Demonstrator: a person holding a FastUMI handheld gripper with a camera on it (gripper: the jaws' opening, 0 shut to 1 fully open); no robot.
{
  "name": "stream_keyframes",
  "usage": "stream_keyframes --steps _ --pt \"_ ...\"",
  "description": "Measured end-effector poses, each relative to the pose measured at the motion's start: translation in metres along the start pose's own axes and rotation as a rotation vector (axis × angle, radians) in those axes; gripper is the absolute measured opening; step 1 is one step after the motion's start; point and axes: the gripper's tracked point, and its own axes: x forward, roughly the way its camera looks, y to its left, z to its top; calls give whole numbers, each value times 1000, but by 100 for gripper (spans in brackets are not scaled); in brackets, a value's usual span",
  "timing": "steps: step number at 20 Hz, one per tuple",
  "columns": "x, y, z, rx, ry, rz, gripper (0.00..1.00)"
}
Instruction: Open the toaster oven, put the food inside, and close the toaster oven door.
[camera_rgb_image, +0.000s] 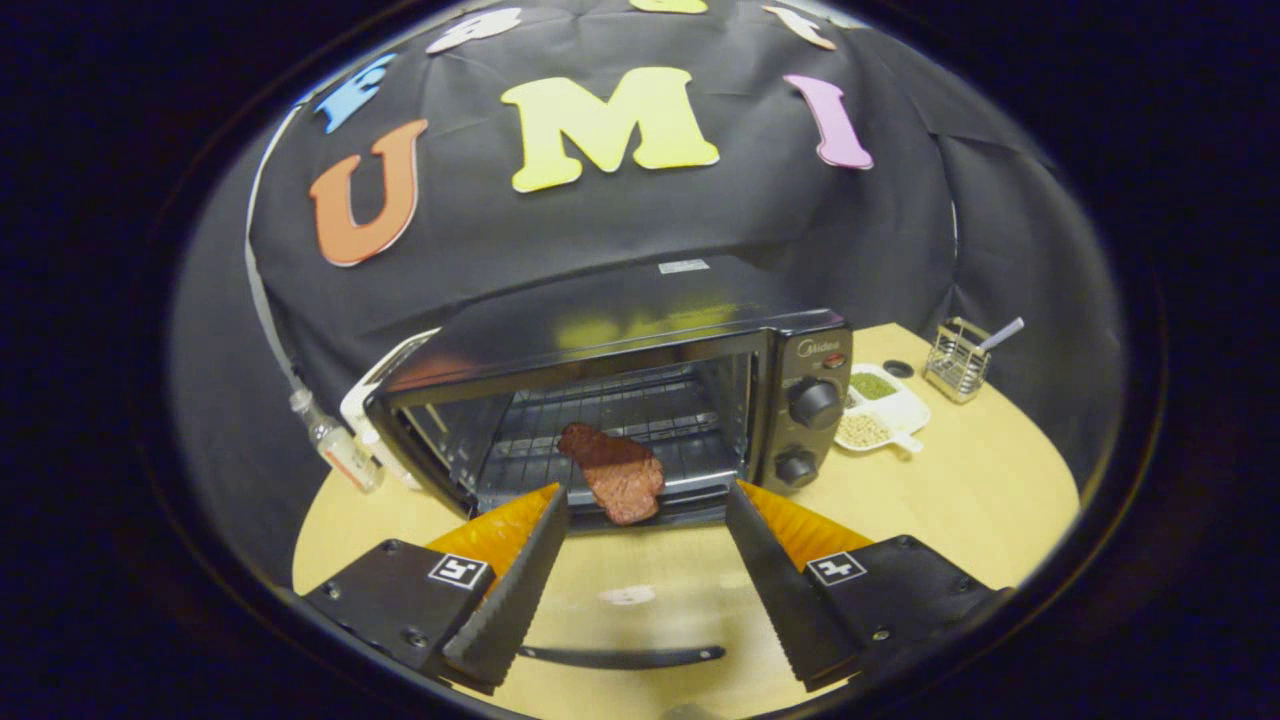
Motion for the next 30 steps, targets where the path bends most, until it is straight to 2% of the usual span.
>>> stream_keyframes --steps 6,13,21,30 --pt "-62 -25 -46 -104 53 27 100" --pt "-88 -37 -126 -171 165 51 100" --pt "-47 -13 -170 -146 260 68 100" --pt "-17 -3 -168 -180 259 27 100"
